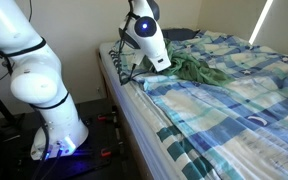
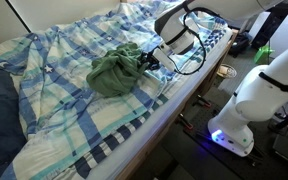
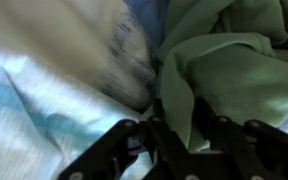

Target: Fold the green cloth on the bed.

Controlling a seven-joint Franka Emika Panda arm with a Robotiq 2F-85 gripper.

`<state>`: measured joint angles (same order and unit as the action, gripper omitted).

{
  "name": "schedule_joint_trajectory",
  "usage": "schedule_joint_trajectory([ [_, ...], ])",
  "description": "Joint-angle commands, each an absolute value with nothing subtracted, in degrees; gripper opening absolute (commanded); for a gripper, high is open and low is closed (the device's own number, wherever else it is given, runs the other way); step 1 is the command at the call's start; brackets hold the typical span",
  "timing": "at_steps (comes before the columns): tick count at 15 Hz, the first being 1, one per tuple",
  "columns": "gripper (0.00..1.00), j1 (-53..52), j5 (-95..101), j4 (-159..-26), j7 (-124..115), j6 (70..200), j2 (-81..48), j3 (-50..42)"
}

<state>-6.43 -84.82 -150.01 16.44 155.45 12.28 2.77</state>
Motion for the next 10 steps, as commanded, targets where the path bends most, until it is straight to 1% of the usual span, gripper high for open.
schedule_joint_trajectory([
  [1,0.08,-6.81,-87.28,-148.42,18.91,157.92,11.8,3.26],
  [2,0.0,-6.85,-87.01,-148.5,18.71,158.13,12.54,3.33],
  [4,0.0,-7.02,-86.3,-148.7,18.25,158.74,14.74,3.64],
  [5,0.03,-7.11,-85.9,-148.76,17.97,159.46,16.41,3.92],
  [6,0.01,-7.14,-85.77,-148.57,17.9,159.96,17.75,4.15],
  [7,0.03,-7.11,-85.33,-148.19,17.57,160.73,19.46,4.48],
  [10,0.03,-6.81,-82.96,-146.24,17.71,162.4,22.79,5.33],
])
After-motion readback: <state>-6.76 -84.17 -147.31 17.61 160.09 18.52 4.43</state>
